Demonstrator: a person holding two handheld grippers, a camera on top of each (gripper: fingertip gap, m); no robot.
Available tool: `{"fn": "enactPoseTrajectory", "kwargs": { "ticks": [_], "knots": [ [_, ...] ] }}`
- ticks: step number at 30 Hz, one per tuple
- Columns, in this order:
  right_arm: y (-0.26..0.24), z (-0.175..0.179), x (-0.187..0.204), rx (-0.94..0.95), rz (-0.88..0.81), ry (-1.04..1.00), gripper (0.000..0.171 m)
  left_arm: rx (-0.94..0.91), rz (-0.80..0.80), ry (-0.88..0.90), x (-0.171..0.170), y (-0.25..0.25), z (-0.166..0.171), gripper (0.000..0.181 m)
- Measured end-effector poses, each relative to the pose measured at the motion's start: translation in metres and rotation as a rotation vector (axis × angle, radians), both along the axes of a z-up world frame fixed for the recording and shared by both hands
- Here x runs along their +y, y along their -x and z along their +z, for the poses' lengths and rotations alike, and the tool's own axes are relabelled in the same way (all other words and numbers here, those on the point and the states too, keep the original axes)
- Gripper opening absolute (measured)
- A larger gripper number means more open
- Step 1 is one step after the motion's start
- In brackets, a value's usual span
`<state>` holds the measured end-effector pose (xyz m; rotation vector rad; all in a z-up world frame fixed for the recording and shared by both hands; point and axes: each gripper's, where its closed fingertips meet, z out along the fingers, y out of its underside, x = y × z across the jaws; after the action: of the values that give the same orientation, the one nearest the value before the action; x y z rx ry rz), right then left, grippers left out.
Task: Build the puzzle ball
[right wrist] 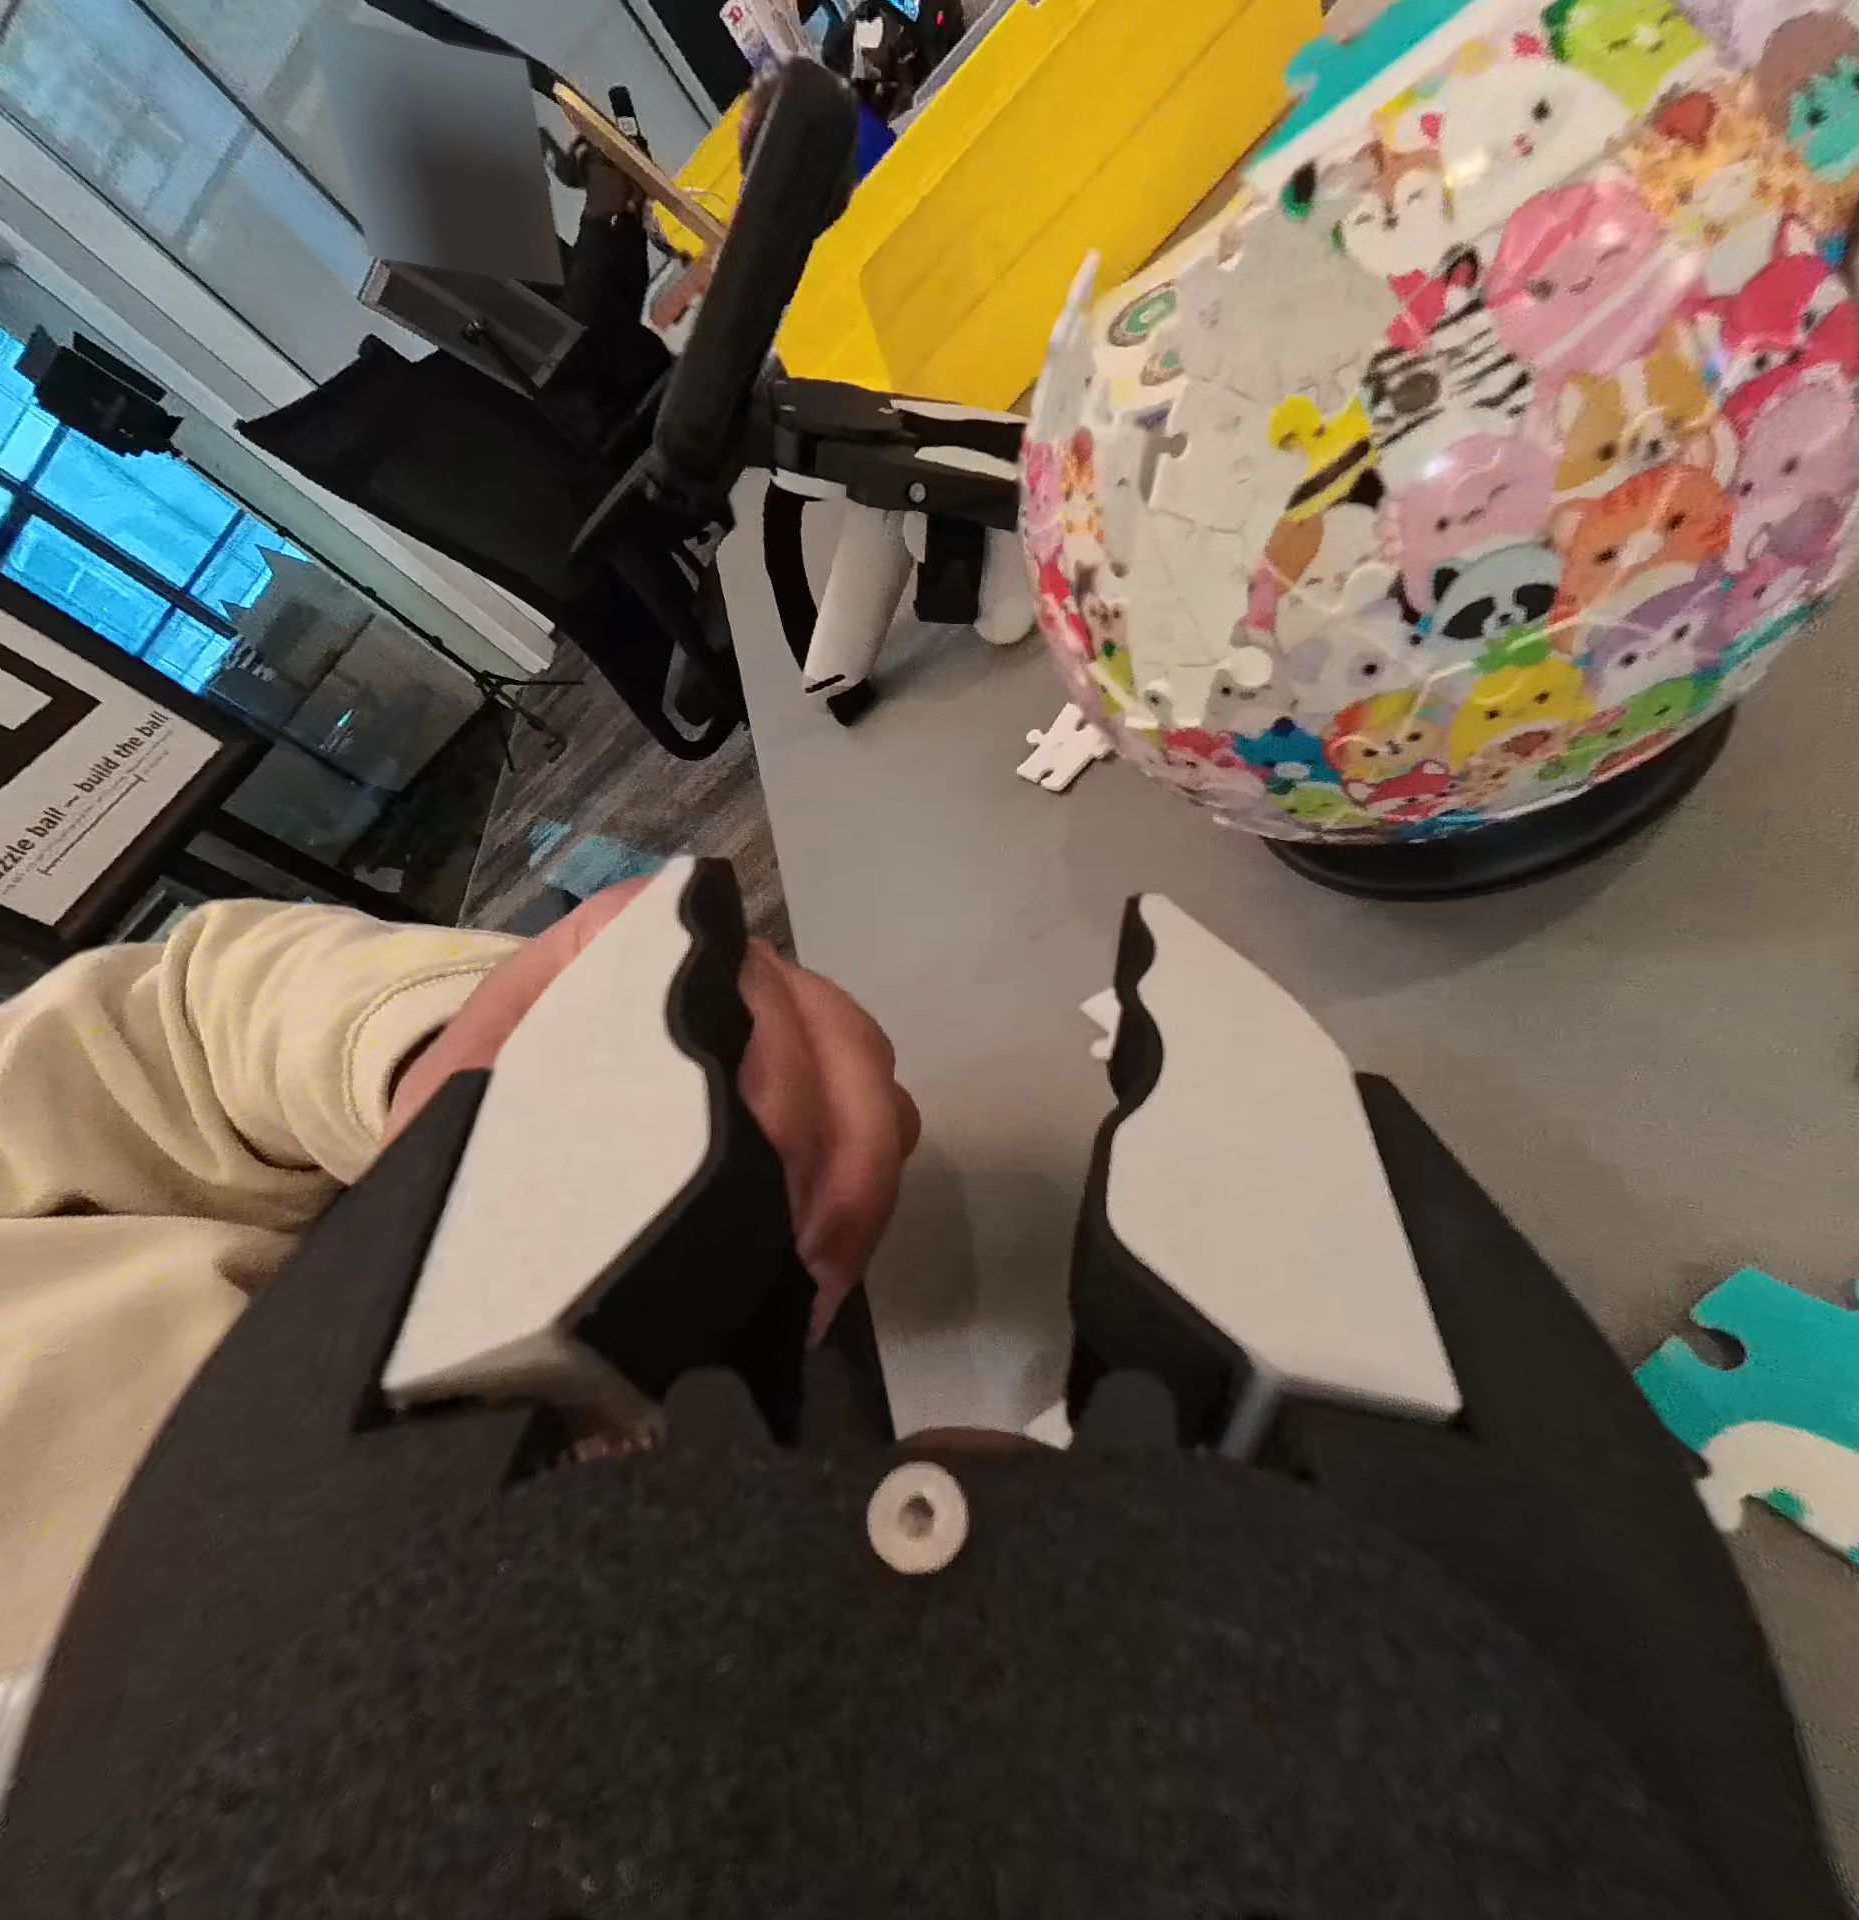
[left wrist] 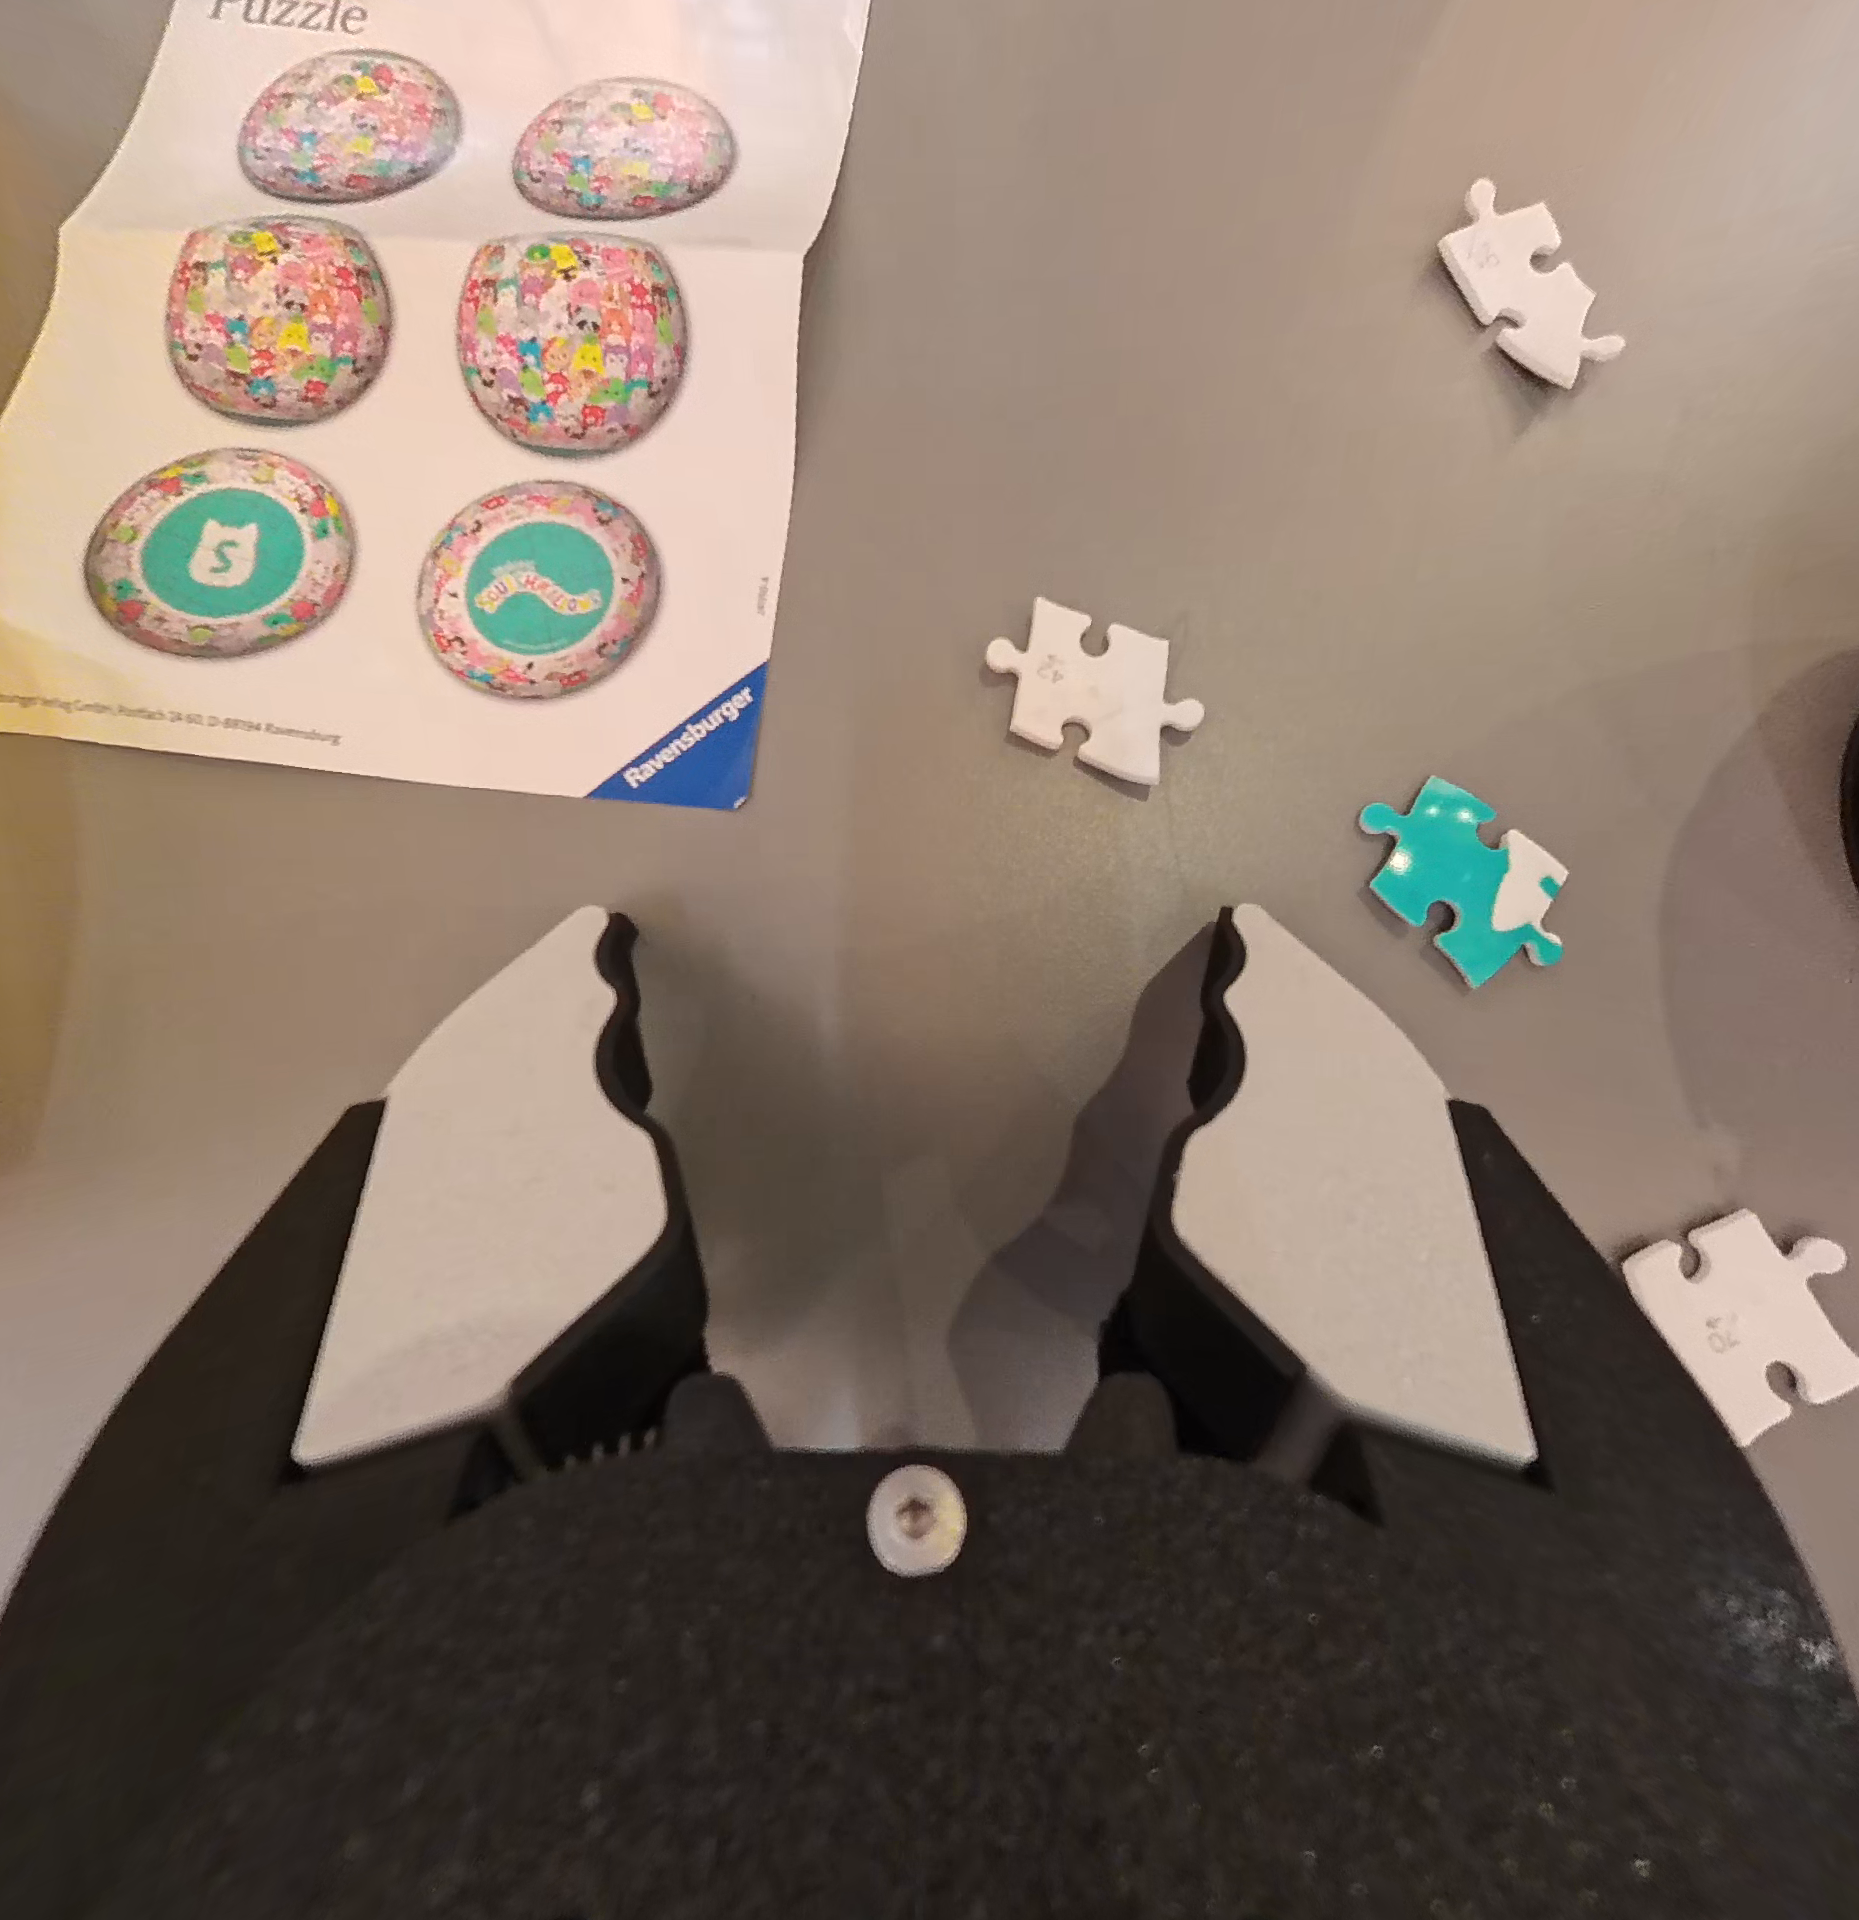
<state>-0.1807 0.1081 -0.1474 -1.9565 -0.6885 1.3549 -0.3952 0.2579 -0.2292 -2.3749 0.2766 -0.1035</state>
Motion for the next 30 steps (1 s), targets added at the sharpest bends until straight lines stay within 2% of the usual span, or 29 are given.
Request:
{"fn": "enactPoseTrajectory", "kwargs": {
  "ticks": [5, 8, 14, 18, 24, 26, 30],
  "knots": [
    [-0.003, -0.013, 0.009, -0.026, -0.019, 0.032, 0.066, 0.000, 0.000, 0.000, 0.000, 0.000, 0.000, 0.102],
    [-0.004, -0.010, 0.013, 0.011, -0.031, 0.044, 0.053, 0.000, 0.000, 0.000, 0.000, 0.000, 0.000, 0.102],
    [-0.003, -0.006, 0.008, 0.000, -0.002, 0.001, 0.051, 0.000, 0.000, 0.000, 0.000, 0.000, 0.000, 0.102],
    [0.002, 0.004, 0.001, 0.094, 0.037, 0.016, 0.042, 0.000, 0.000, 0.000, 0.000, 0.000, 0.000, 0.102],
    [0.008, 0.020, -0.009, 0.208, 0.068, 0.028, 0.009, 0.000, 0.000, 0.000, 0.000, 0.000, 0.000, 0.102],
    [0.008, 0.021, -0.008, 0.216, 0.069, 0.025, 0.013, 0.000, 0.000, 0.000, 0.000, 0.000, 0.000, 0.102],
    [0.009, 0.032, -0.013, 0.313, 0.086, -0.003, 0.006, 0.000, 0.000, 0.000, 0.000, 0.000, 0.000, 0.102]
  ]
}}
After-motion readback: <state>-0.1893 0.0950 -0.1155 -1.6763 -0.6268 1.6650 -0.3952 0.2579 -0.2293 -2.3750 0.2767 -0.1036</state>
